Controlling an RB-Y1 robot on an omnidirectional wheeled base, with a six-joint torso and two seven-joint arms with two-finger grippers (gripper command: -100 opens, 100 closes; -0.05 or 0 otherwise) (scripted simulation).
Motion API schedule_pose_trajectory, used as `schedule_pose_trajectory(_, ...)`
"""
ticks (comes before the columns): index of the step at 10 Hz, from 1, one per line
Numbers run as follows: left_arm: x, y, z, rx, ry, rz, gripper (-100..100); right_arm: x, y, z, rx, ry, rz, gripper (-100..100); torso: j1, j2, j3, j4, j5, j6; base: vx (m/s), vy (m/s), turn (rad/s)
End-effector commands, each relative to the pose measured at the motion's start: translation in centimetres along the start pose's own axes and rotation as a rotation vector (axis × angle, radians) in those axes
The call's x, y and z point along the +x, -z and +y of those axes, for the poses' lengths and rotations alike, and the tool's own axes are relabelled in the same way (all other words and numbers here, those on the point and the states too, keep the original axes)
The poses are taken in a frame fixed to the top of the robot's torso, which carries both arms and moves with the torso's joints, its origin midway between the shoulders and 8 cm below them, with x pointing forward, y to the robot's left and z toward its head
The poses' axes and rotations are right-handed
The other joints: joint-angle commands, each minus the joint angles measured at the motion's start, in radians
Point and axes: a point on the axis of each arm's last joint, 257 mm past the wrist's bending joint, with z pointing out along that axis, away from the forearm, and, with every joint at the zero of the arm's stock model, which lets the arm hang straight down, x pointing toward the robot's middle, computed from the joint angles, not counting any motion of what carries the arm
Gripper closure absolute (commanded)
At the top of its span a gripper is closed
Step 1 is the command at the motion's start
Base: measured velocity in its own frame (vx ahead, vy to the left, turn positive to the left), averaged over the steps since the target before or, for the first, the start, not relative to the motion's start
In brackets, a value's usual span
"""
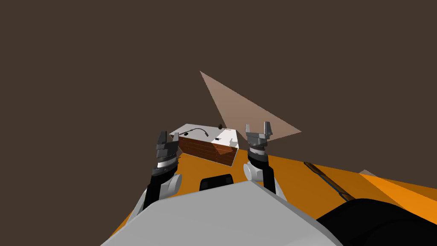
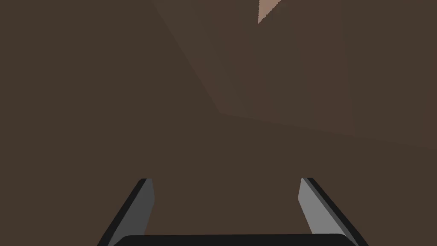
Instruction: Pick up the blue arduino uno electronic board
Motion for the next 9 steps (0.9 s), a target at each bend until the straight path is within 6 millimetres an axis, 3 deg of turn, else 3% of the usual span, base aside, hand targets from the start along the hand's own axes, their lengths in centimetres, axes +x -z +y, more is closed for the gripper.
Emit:
schedule_pose_trajectory(1,0.4,0.2,1.0,-0.021,-0.018,0.037,-100,0.0,0.0,0.0,0.0,0.0,0.0,0,0.0,0.0,0.0,0.0,0.0,0.0,-0.003,-0.026,-0.043)
schedule_pose_trajectory(5,0.9,0.9,4.4,-0.095,-0.07,0.111,-100,0.0,0.0,0.0,0.0,0.0,0.0,0,-0.004,0.0,0.0,0.0,-0.001,0.0,-0.005,-0.06,-0.058)
schedule_pose_trajectory(9,0.7,2.0,9.5,-0.205,-0.145,0.182,-100,0.0,0.0,0.0,0.0,0.0,0.0,0,-0.006,-0.001,-0.001,0.0,-0.001,0.0,0.005,-0.096,-0.078)
